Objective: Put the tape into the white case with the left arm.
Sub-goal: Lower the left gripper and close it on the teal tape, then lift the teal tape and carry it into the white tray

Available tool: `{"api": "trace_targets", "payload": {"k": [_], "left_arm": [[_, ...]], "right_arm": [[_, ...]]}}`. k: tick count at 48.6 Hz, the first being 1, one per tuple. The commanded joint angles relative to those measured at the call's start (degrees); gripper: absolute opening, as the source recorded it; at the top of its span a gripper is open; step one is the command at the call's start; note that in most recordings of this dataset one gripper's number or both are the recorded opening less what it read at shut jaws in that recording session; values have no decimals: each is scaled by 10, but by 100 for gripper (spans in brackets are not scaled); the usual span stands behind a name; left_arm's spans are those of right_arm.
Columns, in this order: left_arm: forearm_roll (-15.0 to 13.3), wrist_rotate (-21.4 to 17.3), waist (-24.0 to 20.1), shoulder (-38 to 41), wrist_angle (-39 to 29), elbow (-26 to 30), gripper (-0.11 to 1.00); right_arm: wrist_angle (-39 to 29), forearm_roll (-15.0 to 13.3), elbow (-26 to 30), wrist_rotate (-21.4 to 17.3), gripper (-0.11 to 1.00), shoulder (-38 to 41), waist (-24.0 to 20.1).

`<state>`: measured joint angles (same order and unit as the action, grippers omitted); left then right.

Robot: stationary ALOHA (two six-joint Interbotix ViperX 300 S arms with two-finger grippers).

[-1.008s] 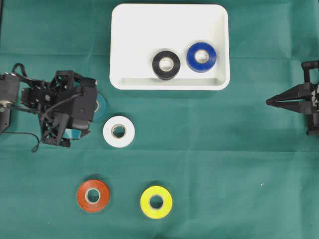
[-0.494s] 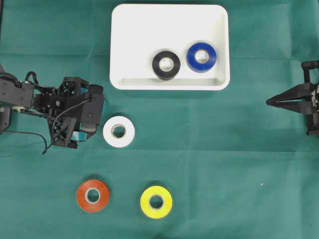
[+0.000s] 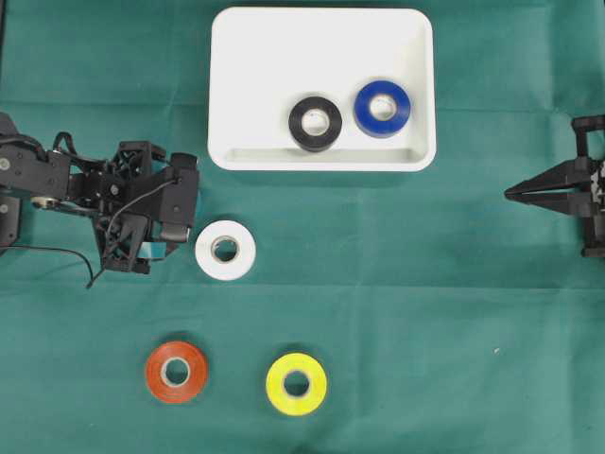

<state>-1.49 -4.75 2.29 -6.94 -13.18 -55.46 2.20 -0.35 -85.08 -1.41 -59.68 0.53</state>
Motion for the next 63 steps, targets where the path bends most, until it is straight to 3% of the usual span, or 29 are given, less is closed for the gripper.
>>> {"api": "trace_targets", "payload": {"k": [1,12,22,42,63], "left_arm": [[-1,1,-2,1,6,8,81],[-1,1,-2,8,7,9,71],[-1,1,-2,8,7,11,23],[-1,1,10,-21,-11,30,24],[0,0,40,-128,-160,92,24]], "right_arm": [[3,-1,8,-1,-9,4,0],[4,0,7,-1,-9,4,0],[3,0,7,-1,-9,4,0],[3,0,7,-1,-9,3,0],[3,0,7,-1,-9,3,0]]}}
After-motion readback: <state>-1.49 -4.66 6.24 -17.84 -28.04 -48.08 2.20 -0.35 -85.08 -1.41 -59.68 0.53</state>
